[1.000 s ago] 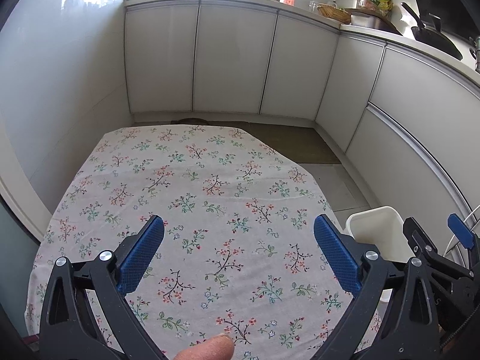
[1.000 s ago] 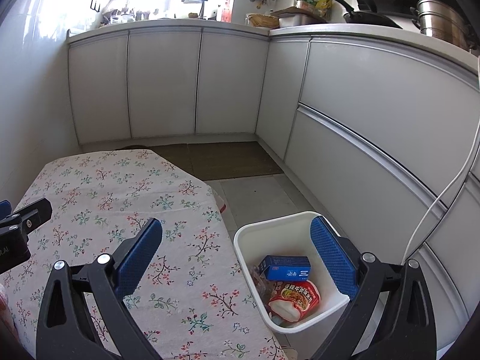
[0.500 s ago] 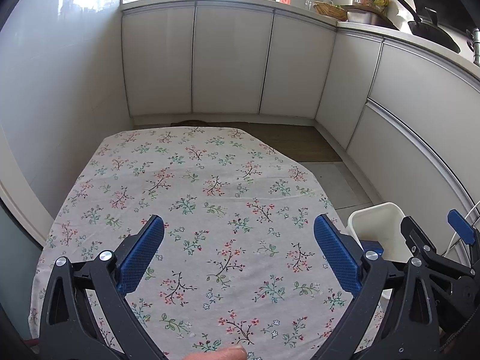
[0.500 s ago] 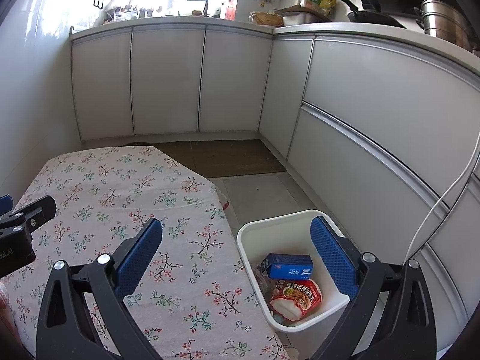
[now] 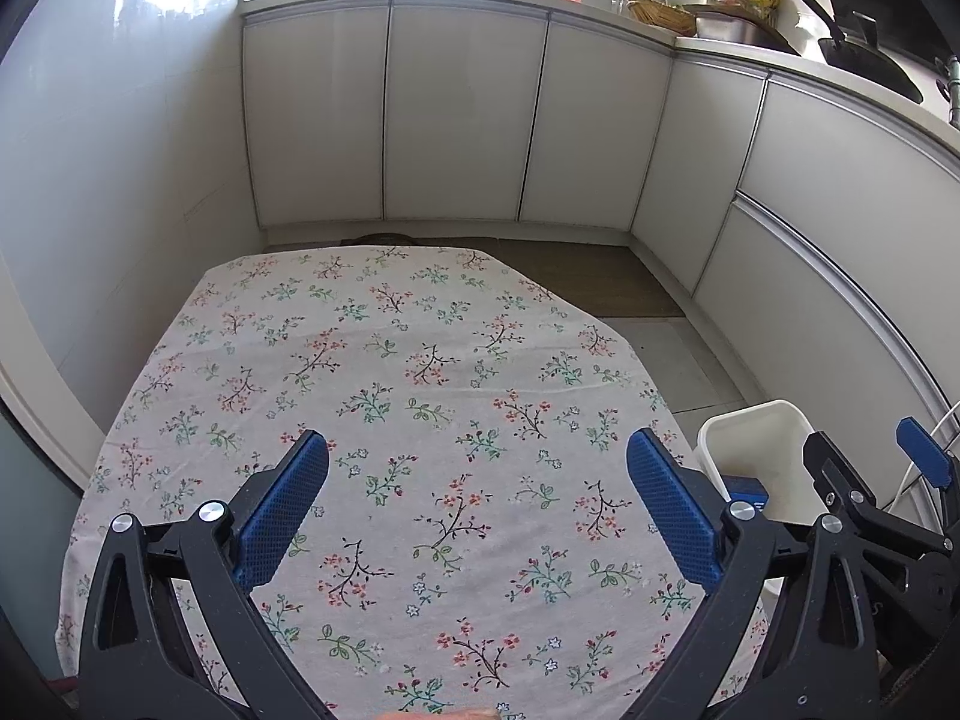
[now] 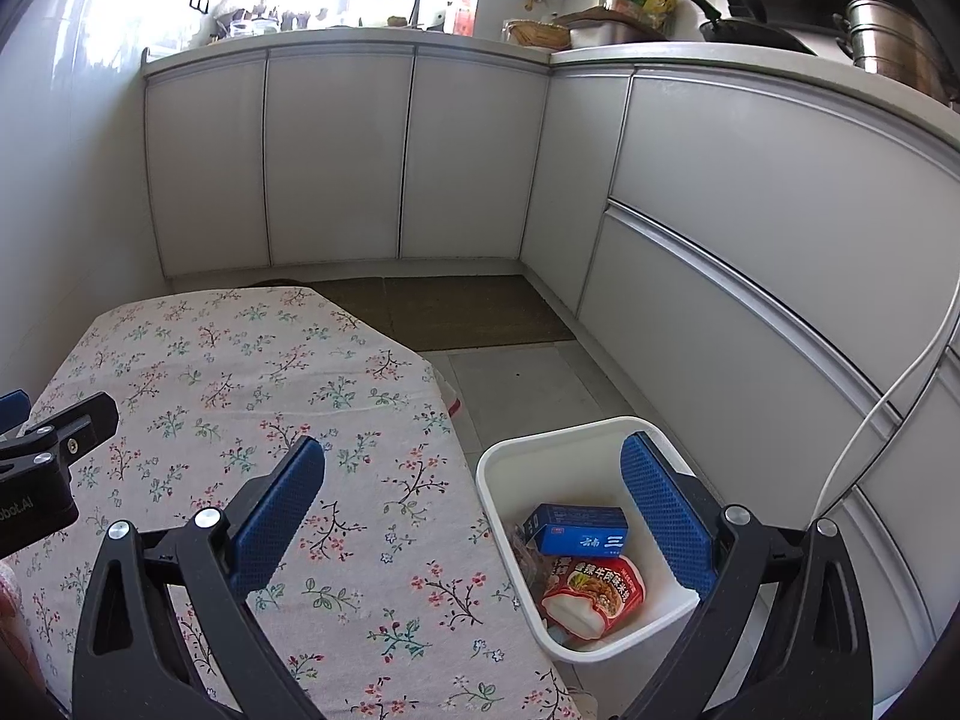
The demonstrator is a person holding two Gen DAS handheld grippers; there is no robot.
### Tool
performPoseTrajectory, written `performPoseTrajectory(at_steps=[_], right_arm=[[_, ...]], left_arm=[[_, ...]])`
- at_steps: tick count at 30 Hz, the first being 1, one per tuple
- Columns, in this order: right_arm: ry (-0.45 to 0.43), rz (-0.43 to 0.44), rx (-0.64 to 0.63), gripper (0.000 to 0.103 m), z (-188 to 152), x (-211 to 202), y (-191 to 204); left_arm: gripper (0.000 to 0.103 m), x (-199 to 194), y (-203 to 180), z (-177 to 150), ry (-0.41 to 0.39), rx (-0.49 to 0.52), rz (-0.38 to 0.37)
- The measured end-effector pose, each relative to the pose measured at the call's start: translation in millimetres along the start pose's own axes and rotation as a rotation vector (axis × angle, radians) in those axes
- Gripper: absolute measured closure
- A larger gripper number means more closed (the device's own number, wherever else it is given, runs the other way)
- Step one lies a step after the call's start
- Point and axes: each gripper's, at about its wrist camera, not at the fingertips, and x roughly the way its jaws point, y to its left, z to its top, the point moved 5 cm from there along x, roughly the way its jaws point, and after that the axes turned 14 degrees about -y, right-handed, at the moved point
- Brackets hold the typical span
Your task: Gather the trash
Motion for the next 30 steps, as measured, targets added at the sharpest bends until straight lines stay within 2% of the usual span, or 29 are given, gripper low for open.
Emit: performPoseTrajectory(at_steps=[14, 30], right_arm=[[0.0, 0.003, 0.001, 0.007, -1.1, 0.6, -0.3], [-0.005, 0.003, 0.0, 0.007, -0.6, 0.1, -1.6]], left_arm=[[0.01, 0.7, -0.4, -2.1, -0.002, 0.008, -0.007], [0.022, 0.8, -2.6, -2.0, -0.013, 0.019, -0.021]])
